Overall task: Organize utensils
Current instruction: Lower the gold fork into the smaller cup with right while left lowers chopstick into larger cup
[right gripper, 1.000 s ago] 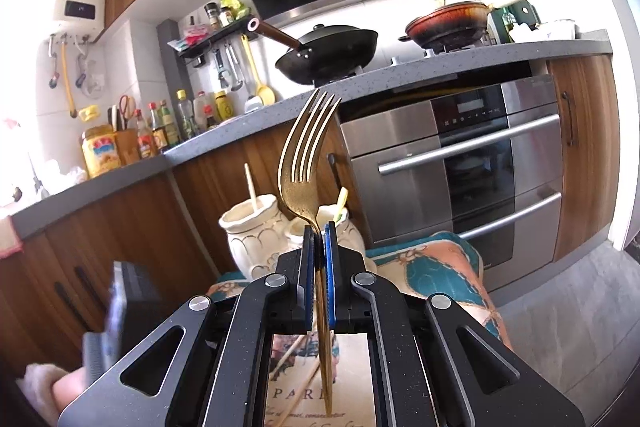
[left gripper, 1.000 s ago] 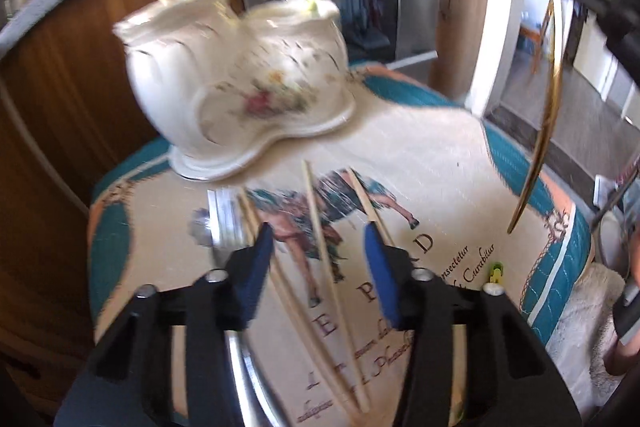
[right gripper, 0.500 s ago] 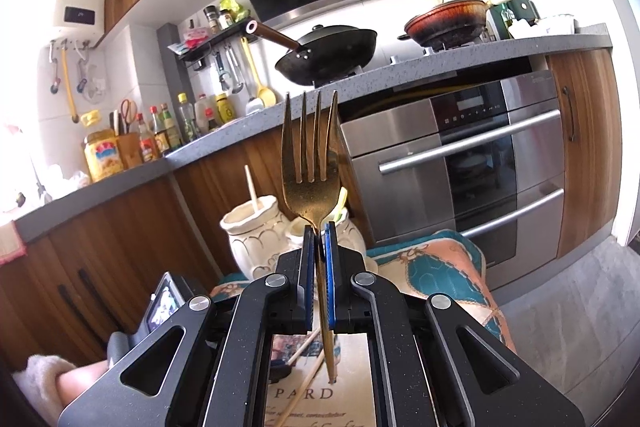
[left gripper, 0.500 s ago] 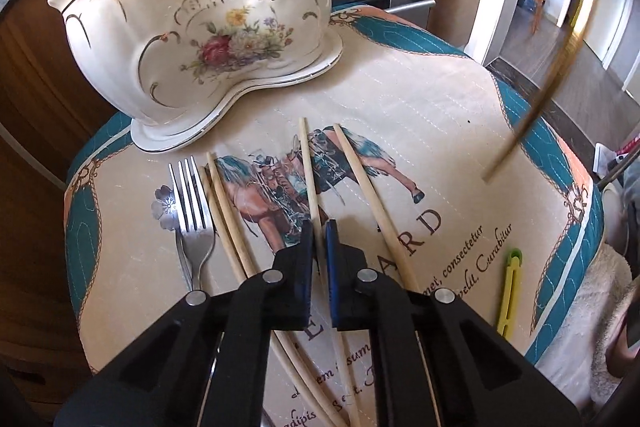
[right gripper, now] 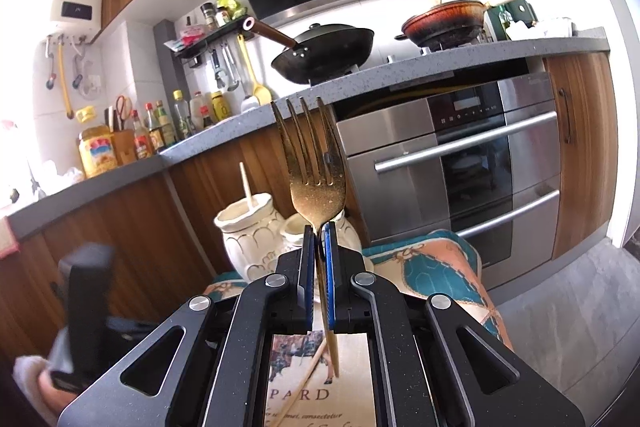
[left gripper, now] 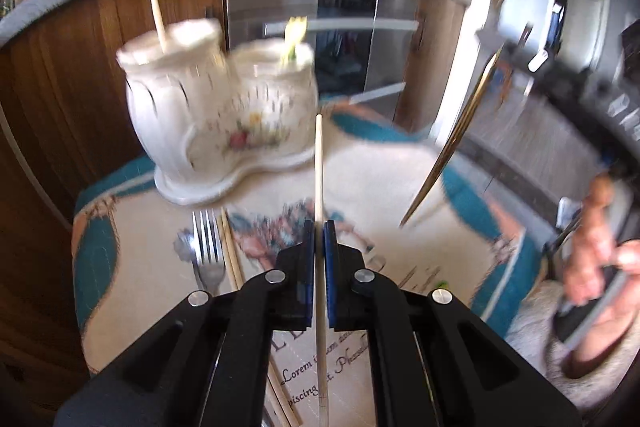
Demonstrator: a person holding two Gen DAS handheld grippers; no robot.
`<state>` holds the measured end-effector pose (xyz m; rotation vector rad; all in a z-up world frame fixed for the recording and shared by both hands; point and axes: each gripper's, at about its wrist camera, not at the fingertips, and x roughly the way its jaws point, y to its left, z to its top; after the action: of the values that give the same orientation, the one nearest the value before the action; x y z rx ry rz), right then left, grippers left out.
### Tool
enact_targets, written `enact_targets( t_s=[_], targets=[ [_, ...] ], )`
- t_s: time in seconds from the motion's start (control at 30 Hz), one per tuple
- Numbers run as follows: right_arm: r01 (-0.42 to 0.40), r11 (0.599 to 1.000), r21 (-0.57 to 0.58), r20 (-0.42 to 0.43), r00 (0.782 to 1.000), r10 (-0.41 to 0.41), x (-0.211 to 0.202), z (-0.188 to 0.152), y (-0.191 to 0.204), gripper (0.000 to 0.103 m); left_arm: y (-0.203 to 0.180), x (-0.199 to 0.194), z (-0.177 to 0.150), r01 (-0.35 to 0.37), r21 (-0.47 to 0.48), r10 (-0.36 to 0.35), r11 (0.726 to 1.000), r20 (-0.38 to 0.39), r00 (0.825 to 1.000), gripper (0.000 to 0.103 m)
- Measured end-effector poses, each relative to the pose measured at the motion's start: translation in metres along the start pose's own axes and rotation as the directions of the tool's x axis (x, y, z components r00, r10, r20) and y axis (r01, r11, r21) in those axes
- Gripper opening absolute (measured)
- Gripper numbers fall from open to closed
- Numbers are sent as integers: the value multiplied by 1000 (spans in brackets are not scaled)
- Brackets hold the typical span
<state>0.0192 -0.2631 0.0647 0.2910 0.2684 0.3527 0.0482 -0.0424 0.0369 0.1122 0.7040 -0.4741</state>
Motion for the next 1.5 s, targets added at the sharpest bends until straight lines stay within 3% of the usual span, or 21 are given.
enact_targets(
  t_s=[0.17, 0.47, 0.57, 0.7, 0.9, 1.07, 1.1, 1.23, 1.33, 1.5],
  targets=[
    [1, 1000, -15, 8, 1000, -1, 12, 12, 10, 6, 14, -33, 17, 4, -25, 0, 1000, 179, 984, 4],
    [-34, 998, -59, 80, 996, 39, 57, 61, 33, 6, 49, -52, 84, -44, -75, 70, 996, 391, 918, 4],
    [-45, 998, -48, 102, 994, 50, 73, 77, 34, 6, 65, -50, 110, -61, -115, 107, 991, 454, 884, 4],
    [-63, 998, -12, 135, 989, 64, 88, 94, 27, 6, 77, -45, 134, -121, -162, 189, 979, 513, 837, 4],
    [-67, 998, -14, 182, 981, 68, 102, 103, 25, 6, 88, -12, 149, -179, -187, 254, 966, 543, 800, 4],
    [-53, 998, -21, 90, 994, 55, 127, 87, 20, 6, 92, 5, 136, -207, -177, 272, 962, 559, 784, 4],
    [-46, 999, -25, 76, 996, 48, 130, 84, 18, 6, 93, 6, 130, -209, -178, 274, 962, 560, 782, 4],
    [-46, 999, -6, 18, 999, 46, 138, 72, 7, 6, 97, -1, 110, -175, -201, 258, 964, 533, 806, 4],
    [-33, 999, 0, -19, 999, 33, 141, 60, -1, 6, 95, -10, 96, -179, -197, 258, 964, 532, 807, 4],
    [-37, 999, 6, -70, 997, 37, 146, 47, -7, 6, 97, -6, 86, -163, -190, 235, 968, 463, 855, 4]
  ],
)
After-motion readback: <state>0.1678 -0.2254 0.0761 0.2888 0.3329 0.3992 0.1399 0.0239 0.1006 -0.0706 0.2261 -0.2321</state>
